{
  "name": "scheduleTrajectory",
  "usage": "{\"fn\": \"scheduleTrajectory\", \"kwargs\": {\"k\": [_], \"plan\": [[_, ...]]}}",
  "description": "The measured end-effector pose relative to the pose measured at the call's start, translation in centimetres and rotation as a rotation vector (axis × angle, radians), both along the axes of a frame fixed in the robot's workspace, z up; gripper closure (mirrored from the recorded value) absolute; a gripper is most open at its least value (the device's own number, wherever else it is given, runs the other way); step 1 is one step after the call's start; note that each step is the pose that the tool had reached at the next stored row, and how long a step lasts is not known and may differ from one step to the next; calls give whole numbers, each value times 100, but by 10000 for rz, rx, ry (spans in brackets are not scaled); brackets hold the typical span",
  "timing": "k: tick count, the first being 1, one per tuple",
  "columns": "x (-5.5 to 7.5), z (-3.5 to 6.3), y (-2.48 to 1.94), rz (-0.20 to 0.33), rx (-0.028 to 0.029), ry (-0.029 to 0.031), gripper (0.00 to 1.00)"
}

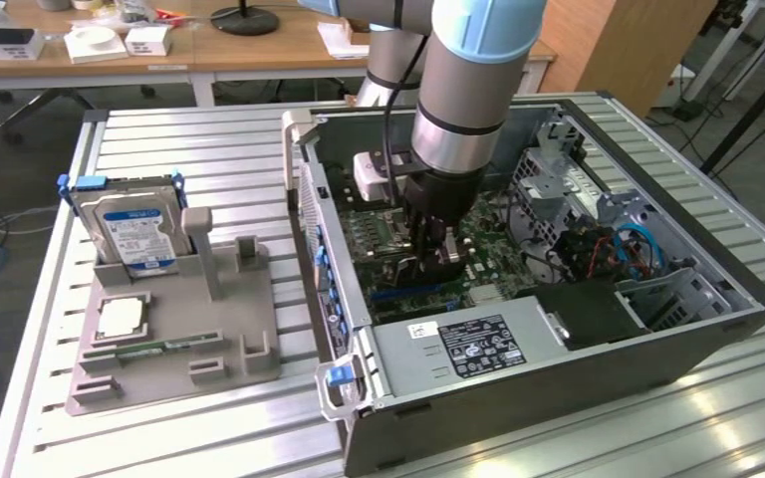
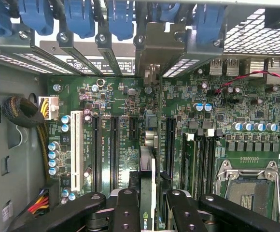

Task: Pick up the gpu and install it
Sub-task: 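Insert the gpu into the slot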

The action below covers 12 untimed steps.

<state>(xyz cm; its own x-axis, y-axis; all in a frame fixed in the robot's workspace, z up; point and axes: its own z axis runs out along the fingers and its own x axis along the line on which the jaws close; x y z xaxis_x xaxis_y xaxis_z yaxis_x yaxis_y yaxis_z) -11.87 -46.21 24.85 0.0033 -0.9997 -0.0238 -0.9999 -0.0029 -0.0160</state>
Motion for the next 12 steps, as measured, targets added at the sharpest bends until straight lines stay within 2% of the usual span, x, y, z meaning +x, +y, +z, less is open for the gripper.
{"fn": "scheduleTrajectory", "kwargs": {"k": [12], "plan": [[-4, -1, 0, -1, -1, 0, 74]]}}
